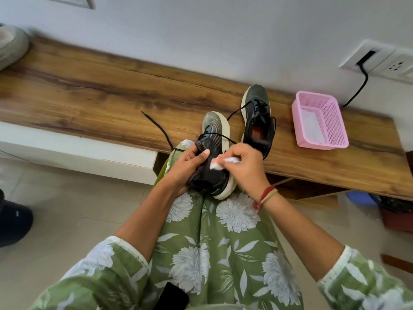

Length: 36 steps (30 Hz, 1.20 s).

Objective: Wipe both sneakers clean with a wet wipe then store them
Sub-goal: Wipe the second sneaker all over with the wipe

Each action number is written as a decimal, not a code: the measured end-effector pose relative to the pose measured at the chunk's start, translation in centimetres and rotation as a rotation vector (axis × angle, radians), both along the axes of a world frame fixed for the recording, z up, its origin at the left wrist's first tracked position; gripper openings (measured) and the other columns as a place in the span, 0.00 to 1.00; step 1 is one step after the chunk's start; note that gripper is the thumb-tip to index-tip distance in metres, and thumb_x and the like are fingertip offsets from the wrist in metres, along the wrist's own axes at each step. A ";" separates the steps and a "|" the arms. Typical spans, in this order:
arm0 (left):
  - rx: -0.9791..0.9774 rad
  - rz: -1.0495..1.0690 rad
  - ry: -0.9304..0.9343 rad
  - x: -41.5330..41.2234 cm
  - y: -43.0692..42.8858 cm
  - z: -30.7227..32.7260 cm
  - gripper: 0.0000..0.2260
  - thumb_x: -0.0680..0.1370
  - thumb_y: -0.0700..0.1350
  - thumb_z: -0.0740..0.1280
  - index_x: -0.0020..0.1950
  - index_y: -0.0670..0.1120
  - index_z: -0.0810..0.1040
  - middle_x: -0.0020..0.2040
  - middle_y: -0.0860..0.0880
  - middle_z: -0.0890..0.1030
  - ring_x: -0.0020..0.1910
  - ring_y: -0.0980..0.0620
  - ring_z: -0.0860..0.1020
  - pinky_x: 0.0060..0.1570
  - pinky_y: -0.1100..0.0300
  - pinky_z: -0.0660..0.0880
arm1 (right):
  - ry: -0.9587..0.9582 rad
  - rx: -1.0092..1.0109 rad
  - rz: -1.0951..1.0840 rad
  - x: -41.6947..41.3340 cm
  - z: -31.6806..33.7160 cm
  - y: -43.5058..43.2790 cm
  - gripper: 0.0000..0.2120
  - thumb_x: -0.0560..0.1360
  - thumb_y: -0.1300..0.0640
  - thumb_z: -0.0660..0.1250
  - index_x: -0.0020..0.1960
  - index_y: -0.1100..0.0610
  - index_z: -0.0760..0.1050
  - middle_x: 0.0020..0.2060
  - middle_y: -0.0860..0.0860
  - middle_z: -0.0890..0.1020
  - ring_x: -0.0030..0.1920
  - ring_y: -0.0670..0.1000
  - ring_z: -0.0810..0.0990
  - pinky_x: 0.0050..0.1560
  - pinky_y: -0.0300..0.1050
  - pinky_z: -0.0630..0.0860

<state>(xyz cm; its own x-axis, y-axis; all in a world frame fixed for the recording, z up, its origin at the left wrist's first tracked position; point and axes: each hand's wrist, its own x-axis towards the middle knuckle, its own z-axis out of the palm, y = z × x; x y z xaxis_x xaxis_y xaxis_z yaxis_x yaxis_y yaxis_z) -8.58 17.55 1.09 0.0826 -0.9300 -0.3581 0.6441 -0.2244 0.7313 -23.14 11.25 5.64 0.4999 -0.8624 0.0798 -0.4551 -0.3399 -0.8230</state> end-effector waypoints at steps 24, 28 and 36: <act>-0.067 0.000 -0.683 -0.3 5.7 1.6 0.16 0.78 0.50 0.65 0.65 0.50 0.72 0.52 0.47 0.83 0.54 0.51 0.81 0.53 0.53 0.78 | -0.362 0.184 -0.340 -2.7 1.7 -0.1 0.03 0.72 0.58 0.71 0.41 0.53 0.78 0.39 0.50 0.81 0.42 0.50 0.79 0.46 0.50 0.77; -0.151 0.021 -1.001 -1.4 6.5 1.6 0.24 0.76 0.44 0.70 0.69 0.51 0.67 0.49 0.51 0.83 0.48 0.58 0.82 0.46 0.60 0.79 | -0.260 0.149 -0.255 -0.6 0.5 2.5 0.02 0.72 0.61 0.71 0.43 0.55 0.81 0.39 0.48 0.82 0.43 0.46 0.79 0.47 0.43 0.76; -0.190 -0.033 -0.789 -0.5 6.0 0.4 0.28 0.78 0.45 0.62 0.76 0.53 0.56 0.55 0.61 0.81 0.56 0.49 0.80 0.59 0.48 0.75 | 0.089 -0.333 0.137 -0.5 -1.1 4.4 0.04 0.73 0.59 0.70 0.46 0.57 0.82 0.40 0.50 0.77 0.41 0.50 0.75 0.43 0.45 0.72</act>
